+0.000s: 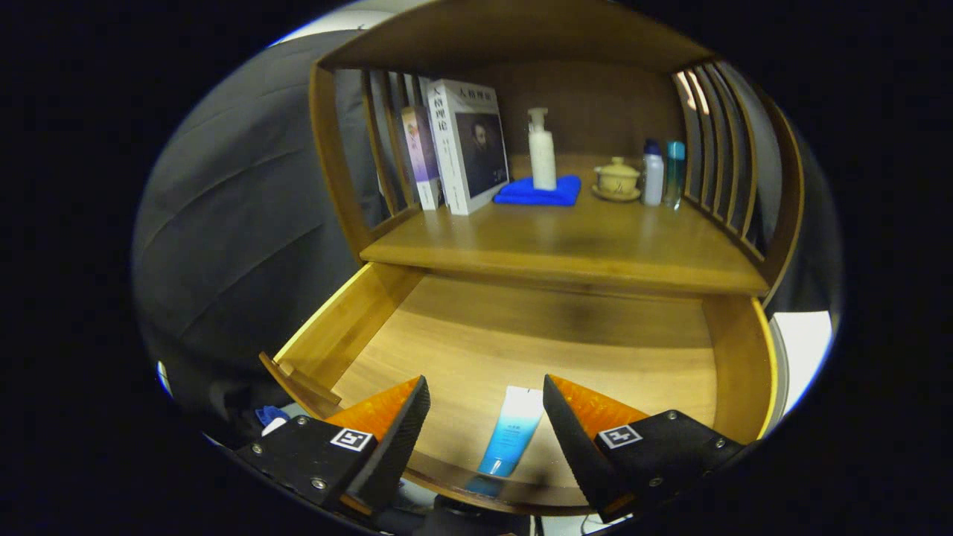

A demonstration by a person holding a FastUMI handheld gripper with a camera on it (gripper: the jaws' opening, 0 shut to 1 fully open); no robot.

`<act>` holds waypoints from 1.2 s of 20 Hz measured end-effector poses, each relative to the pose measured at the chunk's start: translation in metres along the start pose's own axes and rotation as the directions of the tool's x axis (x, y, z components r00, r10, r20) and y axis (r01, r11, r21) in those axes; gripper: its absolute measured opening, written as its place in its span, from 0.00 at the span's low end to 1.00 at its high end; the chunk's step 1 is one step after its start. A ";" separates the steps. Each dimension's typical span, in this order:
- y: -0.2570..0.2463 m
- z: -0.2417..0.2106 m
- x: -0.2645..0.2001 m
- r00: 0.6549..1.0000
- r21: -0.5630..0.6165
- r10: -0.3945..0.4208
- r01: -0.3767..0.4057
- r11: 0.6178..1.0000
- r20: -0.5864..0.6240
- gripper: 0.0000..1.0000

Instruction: Pull open the drawer, take out the items inside it, and place them on the countertop above the cabinet.

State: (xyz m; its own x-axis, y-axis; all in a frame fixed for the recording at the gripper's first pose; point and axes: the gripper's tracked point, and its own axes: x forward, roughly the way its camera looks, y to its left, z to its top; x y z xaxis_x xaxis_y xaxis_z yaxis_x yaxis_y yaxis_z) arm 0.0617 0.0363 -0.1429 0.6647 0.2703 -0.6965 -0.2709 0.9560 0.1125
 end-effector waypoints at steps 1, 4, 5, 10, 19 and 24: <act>-0.005 0.000 0.006 1.000 0.011 -0.006 0.006 1.000 -0.026 0.94; -0.015 -0.010 0.023 0.993 0.034 -0.023 0.027 0.999 -0.115 0.95; -0.015 -0.016 0.028 0.988 0.043 -0.021 0.028 0.999 -0.150 0.95; -0.018 -0.049 0.046 0.946 0.014 -0.023 0.029 0.999 -0.323 0.95; -0.027 -0.085 0.060 0.866 0.062 0.004 0.030 0.998 -0.499 0.91; -0.029 -0.091 0.061 0.852 0.012 -0.022 0.033 0.999 -0.522 0.84</act>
State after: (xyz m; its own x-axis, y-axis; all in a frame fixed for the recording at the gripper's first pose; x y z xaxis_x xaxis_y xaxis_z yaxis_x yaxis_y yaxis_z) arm 0.0474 0.0146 -0.2533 0.2089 0.1498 -0.9664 -0.2403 0.9658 0.0977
